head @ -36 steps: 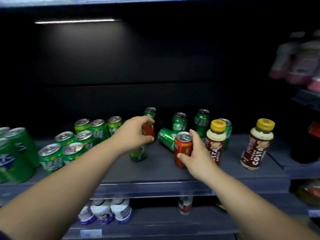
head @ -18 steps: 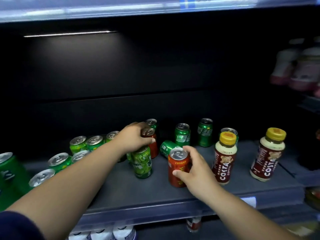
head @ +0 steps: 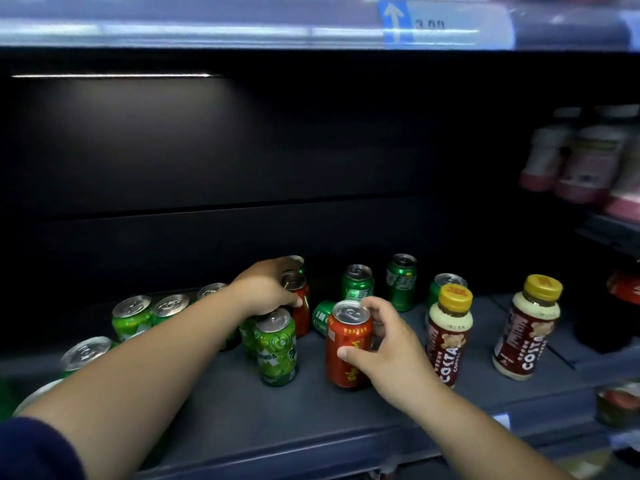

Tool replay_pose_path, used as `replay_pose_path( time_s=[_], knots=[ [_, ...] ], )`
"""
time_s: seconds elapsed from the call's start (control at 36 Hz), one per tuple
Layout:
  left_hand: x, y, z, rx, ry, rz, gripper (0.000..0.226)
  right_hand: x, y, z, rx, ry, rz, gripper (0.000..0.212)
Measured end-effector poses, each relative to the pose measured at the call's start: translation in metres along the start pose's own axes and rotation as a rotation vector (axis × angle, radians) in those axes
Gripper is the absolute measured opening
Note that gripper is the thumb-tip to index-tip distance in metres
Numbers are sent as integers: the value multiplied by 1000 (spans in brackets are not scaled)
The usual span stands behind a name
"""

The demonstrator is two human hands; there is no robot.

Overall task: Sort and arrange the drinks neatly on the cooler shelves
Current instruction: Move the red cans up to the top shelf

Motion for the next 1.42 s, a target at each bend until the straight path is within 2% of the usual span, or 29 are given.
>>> replay_pose_path(
  time_s=[0.11, 0.25, 0.39, 0.56, 0.61, 0.72, 1.0, 1.22, 1.42],
  knots=[
    [-3, -19, -16, -40, 53, -55, 75, 11, -17, 19, 16, -55, -42, 79],
    [-17, -53, -48, -93, 142, -157, 70, 22, -45, 51, 48, -139, -75, 70],
    [-45, -83, -85, -146, 207, -145, 65, 25, -80, 83, 89, -209, -66, 67],
    [-87, -120, -132, -211, 225, -205, 34, 13, -126, 119, 112, -317, -62, 65],
    [-99, -131, -147, -217, 234, -249, 29, 8, -141, 129, 119, -358, -68, 66],
    [-120, -153, -178, -173, 255, -331, 33, 3, -168, 145, 143, -434, -76, 71],
    [-148, -207, -238, -34, 310, -514, 74, 7, -229, 187, 206, -554, -165, 75],
    [-159, -245, -283, -63, 339, -563, 73, 15, -261, 219, 249, -580, -204, 76],
    [-159, -287, -305, -131, 354, -661, 60, 23, -278, 270, 248, -609, -235, 58]
  ],
)
Point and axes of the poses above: each hand's wrist, its own x-axis towards the middle knuckle, its own y-axis out of the palm, z = x × y, the point moved 6 cm from there along x, towards the middle knuckle, and after that the axes turned 12 degrees about -z, right-handed, at the moved point
